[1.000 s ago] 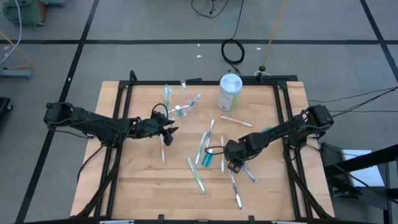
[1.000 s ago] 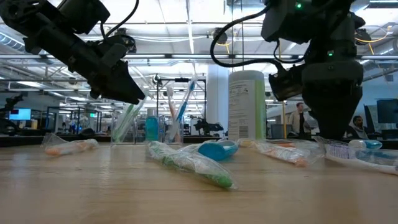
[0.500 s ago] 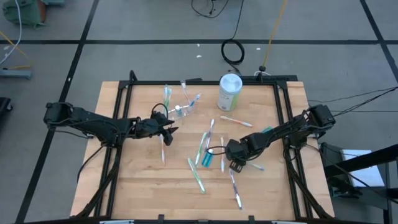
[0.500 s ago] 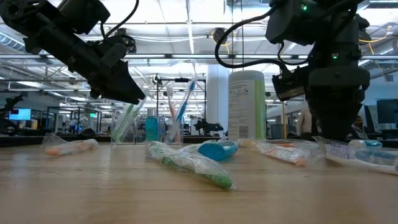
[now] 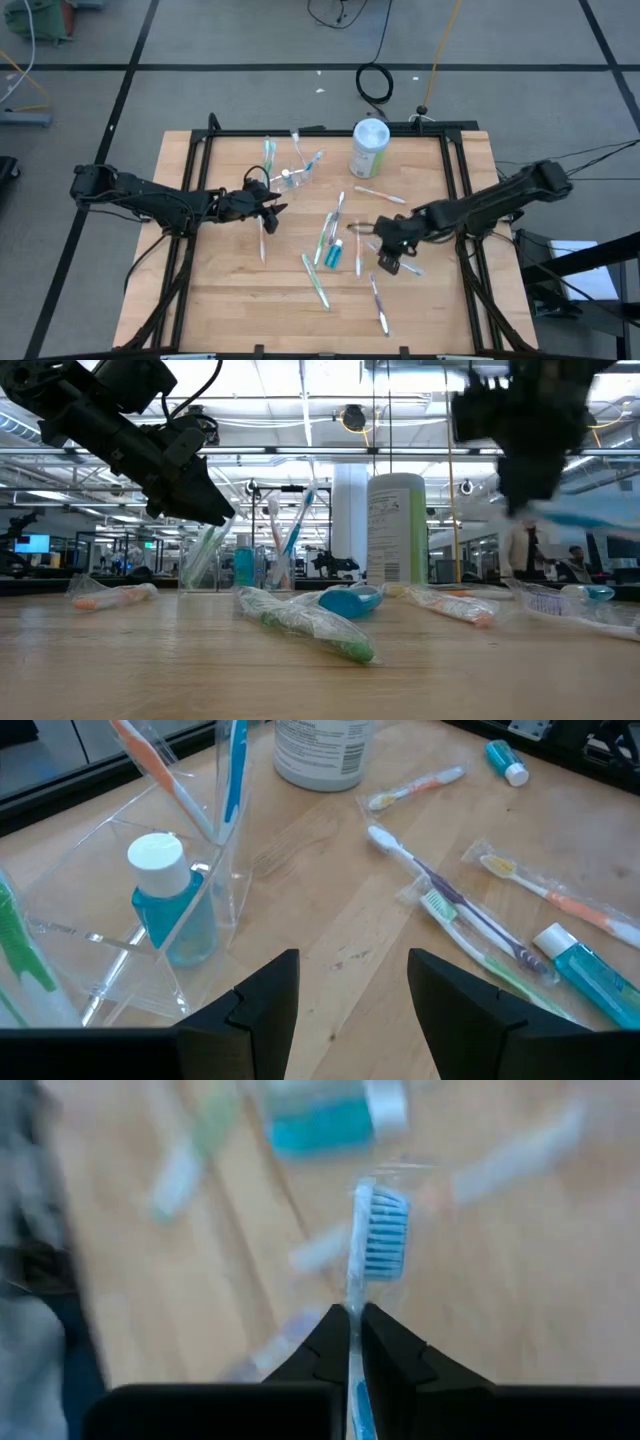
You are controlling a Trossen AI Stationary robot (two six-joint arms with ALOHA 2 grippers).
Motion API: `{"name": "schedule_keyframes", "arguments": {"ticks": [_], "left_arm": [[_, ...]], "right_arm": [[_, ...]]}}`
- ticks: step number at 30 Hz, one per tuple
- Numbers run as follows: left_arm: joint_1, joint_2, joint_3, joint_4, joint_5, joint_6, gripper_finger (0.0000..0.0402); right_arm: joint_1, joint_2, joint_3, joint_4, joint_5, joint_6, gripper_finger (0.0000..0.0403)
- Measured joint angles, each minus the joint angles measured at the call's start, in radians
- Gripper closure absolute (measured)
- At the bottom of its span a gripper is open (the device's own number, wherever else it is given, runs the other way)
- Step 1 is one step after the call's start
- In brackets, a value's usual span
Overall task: Pick & Place toothbrushing station
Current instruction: Put the blue toothbrush into the transparent organizer
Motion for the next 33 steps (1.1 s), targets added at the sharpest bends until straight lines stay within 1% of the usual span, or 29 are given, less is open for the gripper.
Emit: {"name": "schedule_keyframes", "arguments": {"ticks": [4,8,12,17,23,27,29,31,33], "left_arm": [[0.000,0.000,0.000,0.000,0.000,0.000,0.0211],[0.000,0.000,0.000,0.000,0.000,-0.002,0.0211],[0.000,0.000,0.000,0.004,0.005,-0.001,0.0211],[0.000,0.000,0.000,0.023,0.007,-0.001,0.0211],[0.000,0.000,0.000,0.023,0.008,-0.004,0.0211],[0.000,0.000,0.000,0.029,0.008,-0.004,0.0211],[0.000,0.000,0.000,0.034,0.008,-0.004,0.0211],[0.000,0.000,0.000,0.039,0.009,-0.004,0.0211],[0.000,0.000,0.000,0.041,0.009,-0.004,0.0211]], "right_arm": [[-0.018,-0.117,0.001,0.133,0.068,-0.145,0.0395],[-0.048,-0.201,0.002,0.320,0.075,-0.358,0.0395],[-0.086,-0.240,0.002,0.498,0.075,-0.570,0.0395],[-0.153,-0.245,0.004,0.763,0.073,-0.746,0.0395],[-0.239,-0.189,0.004,1.012,0.072,-0.935,0.0395],[-0.303,-0.111,0.005,1.196,0.062,-0.983,0.0395],[-0.343,-0.063,0.029,1.241,-0.003,-0.990,0.0396],[-0.381,-0.015,0.072,1.238,-0.070,-0.969,0.0396],[-0.413,0.040,0.129,1.244,-0.112,-0.946,0.0396]]}}
